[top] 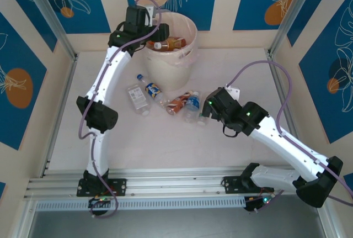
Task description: Put the plastic bottles in the bin
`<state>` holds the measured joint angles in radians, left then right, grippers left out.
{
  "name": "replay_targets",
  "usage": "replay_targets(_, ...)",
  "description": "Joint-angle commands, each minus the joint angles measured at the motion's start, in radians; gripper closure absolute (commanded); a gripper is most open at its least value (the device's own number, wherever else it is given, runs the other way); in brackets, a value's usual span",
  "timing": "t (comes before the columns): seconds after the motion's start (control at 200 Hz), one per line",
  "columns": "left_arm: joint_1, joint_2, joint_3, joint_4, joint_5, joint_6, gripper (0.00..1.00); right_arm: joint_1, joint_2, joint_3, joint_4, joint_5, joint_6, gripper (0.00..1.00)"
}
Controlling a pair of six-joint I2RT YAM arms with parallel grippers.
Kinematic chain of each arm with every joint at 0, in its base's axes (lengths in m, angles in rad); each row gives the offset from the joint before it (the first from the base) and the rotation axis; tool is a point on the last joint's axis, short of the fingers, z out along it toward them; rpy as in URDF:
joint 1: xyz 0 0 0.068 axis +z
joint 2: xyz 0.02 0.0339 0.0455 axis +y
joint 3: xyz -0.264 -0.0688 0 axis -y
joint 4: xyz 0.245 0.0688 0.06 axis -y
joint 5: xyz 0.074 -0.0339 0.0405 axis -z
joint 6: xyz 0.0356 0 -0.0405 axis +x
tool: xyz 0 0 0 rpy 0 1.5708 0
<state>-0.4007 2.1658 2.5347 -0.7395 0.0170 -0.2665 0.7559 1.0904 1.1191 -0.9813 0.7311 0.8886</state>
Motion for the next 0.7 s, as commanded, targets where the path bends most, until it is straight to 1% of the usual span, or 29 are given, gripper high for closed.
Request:
replay_targets(0.0,-0.009,-0.128,0.023,-0.067,-0.077,-0.001,0.19,-0.039,0.009,-0.045,-0.003,-0.053,0.044,0.01)
replay_targets(0.07,-0.010,-0.191,-0.023,-0.087,-0.100,-0.010,0.17,-0.072,0.020,-0.069,0.016,-0.091,0.043,0.00)
replay_targets(0.13,-0.009,-0.266,-0.109,-0.075,-0.117,-0.016,0.15,-0.101,0.031,-0.093,0.044,-0.126,0.033,0.02)
replay_targets(0.2,-0.010,-0.376,-0.258,-0.027,-0.137,-0.023,0.10,-0.134,0.047,-0.117,0.085,-0.170,0.017,0.05)
replay_targets(0.285,-0.009,-0.528,-0.462,0.051,-0.174,-0.029,0.01,-0.163,0.075,-0.137,0.132,-0.221,-0.005,0.08)
replay_targets(0.45,-0.009,-0.814,-0.820,0.157,-0.256,-0.049,0.01,-0.164,0.133,-0.145,0.209,-0.275,-0.037,0.09)
replay_targets(0.605,-0.007,-1.013,-1.061,0.130,-0.390,-0.097,0.00,-0.150,0.184,-0.142,0.249,-0.283,-0.039,0.10)
replay_targets(0.695,-0.007,-1.121,-1.196,0.119,-0.430,-0.129,0.01,-0.147,0.221,-0.136,0.255,-0.276,-0.041,0.09)
